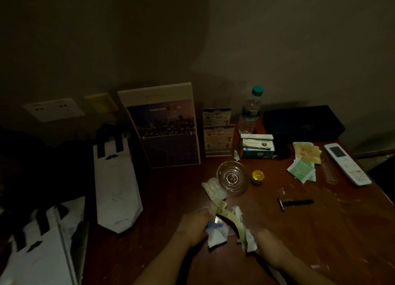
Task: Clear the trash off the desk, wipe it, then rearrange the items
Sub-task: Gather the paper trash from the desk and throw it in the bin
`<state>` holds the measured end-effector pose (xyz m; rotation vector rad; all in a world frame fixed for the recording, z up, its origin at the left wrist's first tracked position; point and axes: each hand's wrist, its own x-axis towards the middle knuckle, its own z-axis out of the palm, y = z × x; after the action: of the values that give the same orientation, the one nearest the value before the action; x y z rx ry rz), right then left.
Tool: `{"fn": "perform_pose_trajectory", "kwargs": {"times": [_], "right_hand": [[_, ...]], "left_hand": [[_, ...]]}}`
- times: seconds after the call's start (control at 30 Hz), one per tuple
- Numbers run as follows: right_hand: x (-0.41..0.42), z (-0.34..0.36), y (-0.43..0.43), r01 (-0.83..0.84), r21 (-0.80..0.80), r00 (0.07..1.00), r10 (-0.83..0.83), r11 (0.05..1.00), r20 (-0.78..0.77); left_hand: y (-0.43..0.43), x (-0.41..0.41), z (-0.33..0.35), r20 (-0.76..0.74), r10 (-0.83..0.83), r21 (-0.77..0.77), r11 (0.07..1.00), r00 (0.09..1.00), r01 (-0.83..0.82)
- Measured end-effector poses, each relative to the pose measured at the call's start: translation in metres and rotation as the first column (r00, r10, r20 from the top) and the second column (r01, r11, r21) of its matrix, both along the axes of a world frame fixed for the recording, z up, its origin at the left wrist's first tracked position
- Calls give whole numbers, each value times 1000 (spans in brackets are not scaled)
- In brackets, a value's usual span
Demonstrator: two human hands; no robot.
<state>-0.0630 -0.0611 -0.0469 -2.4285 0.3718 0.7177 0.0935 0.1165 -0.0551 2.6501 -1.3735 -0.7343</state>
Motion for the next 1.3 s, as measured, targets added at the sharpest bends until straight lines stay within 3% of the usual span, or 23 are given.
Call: {"fn": "perform_pose_trajectory", "kwargs": {"times": [0.2, 0.3, 0.47, 0.57, 0.7, 0.93, 1.3], "right_hand": [[-1, 9, 5, 16, -64, 997, -20, 998, -71], [-11, -1, -4, 119, 6, 990, -120, 993, 72], [-9, 24, -16, 239, -42, 964, -232, 970, 127], [-16, 36, -25, 394, -40, 898, -375, 918, 232], [-35, 45, -19, 529, -69, 830, -499, 846, 249], [-60, 78, 6, 621, -28, 717, -553, 783, 424], [-157, 91, -30, 790, -9, 523, -667, 612, 531]], "left_hand": [[7, -10, -3, 54, -24, -23, 999, 998, 25], [15, -7, -1, 36, 55, -27, 998, 998, -54], [28, 3, 4, 57, 204, -100, 975, 977, -198], [38, 7, 7, 57, 263, -119, 960, 963, -255], [49, 5, 16, 27, 302, -167, 941, 953, -294], [32, -13, 38, 18, 156, -228, 962, 988, -148], [-80, -93, 72, 97, -135, -261, 953, 986, 156]]}}
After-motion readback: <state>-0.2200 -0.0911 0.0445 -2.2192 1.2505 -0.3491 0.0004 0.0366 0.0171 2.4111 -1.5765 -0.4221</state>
